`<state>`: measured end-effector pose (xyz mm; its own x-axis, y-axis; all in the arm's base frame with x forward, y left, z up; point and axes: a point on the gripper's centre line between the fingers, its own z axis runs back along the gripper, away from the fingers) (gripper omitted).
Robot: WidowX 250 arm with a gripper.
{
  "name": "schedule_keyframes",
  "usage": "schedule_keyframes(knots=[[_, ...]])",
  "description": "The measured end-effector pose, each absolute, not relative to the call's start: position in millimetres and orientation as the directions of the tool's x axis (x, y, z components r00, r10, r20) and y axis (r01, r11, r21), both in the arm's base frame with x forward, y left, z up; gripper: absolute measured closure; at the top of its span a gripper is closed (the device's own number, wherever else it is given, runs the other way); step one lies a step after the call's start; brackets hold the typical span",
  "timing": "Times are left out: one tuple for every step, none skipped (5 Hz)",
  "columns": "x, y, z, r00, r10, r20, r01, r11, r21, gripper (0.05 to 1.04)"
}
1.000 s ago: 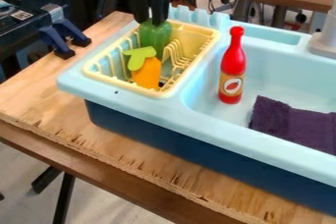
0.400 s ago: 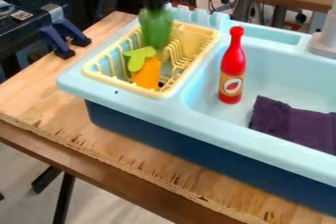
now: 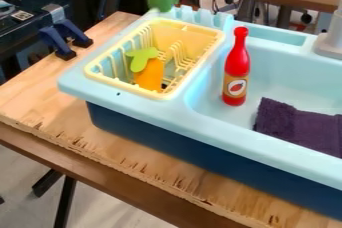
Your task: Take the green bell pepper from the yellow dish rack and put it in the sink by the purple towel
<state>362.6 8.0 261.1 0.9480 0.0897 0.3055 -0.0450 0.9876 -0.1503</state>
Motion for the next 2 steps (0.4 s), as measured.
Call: schedule_keyframes(knots=[[354,-19,271,0.931,0.012,0.364,0.046,0.988,-0.150,0.964],[345,-65,276,0.911,-0.130,0.391,0.197,0.971,-0.135,0.964]])
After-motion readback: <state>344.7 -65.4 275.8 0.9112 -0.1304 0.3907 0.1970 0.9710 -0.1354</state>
